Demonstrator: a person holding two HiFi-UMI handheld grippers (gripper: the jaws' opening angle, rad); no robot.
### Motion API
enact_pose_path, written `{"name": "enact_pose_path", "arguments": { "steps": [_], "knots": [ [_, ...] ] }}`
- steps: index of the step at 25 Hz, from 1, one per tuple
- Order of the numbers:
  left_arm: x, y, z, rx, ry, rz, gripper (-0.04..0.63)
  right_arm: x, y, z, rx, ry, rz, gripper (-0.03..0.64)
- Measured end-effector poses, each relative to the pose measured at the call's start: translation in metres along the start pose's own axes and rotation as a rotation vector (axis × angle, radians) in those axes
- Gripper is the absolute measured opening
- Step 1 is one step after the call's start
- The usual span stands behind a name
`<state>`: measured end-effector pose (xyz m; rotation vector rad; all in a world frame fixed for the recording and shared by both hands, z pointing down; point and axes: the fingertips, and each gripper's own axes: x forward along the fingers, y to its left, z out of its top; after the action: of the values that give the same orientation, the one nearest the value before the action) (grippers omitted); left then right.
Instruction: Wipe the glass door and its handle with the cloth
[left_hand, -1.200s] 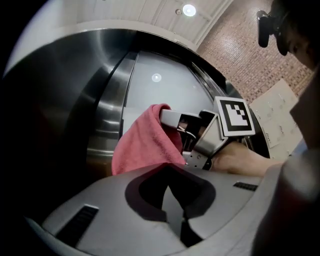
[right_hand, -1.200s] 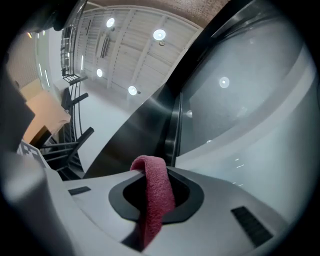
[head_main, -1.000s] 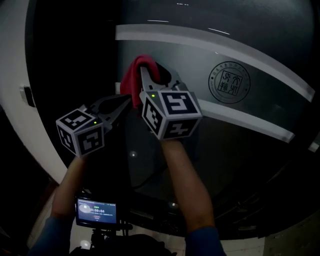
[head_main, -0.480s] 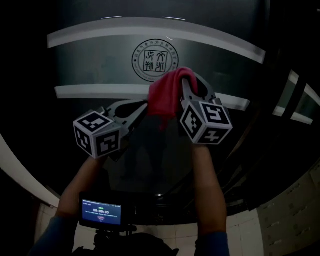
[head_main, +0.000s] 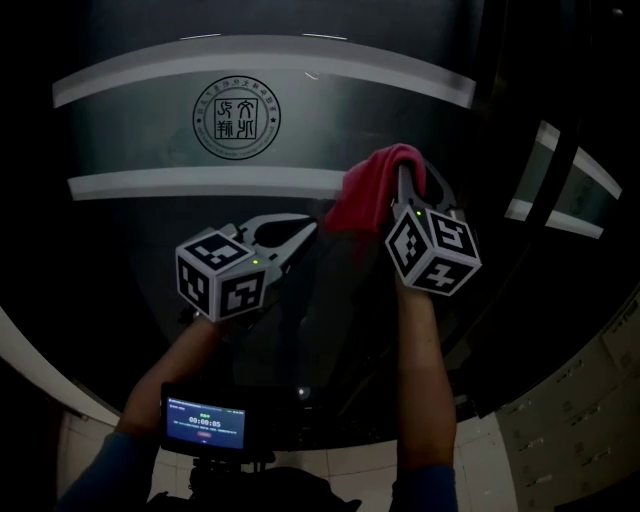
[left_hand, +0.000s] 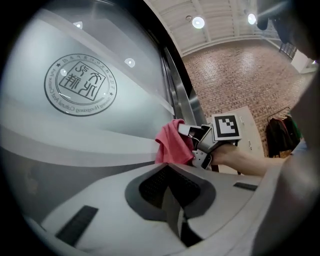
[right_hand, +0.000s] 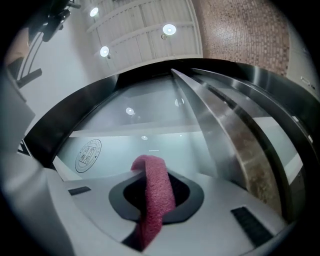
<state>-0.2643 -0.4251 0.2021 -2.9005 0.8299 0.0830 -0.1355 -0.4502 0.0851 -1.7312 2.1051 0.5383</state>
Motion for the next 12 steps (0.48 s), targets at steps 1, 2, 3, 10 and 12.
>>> {"name": "enact_pose_path", "arguments": {
  "steps": [1, 2, 3, 10, 12],
  "knots": [
    [0.003, -0.002, -0.002, -0.003, 0.003, -0.002, 0.011, 0.0, 0.001, -0.001, -0.013, 0.003, 0.008, 0.026],
    [0.004, -0.002, -0.005, -0.006, 0.007, -0.002, 0.011, 0.0, 0.002, -0.002, -0.019, 0.005, 0.017, 0.026],
    [0.003, -0.002, -0.007, -0.007, 0.012, 0.0, 0.011, 0.001, 0.003, -0.003, -0.019, 0.003, 0.022, 0.026],
    [-0.038, 0.027, -0.008, 0.011, 0.023, 0.063, 0.011, -0.004, 0.055, 0.003, 0.035, -0.057, 0.081, 0.026],
    [-0.061, 0.043, -0.007, 0.014, 0.014, 0.107, 0.012, -0.002, 0.096, 0.001, 0.054, -0.063, 0.148, 0.026]
  ]
}}
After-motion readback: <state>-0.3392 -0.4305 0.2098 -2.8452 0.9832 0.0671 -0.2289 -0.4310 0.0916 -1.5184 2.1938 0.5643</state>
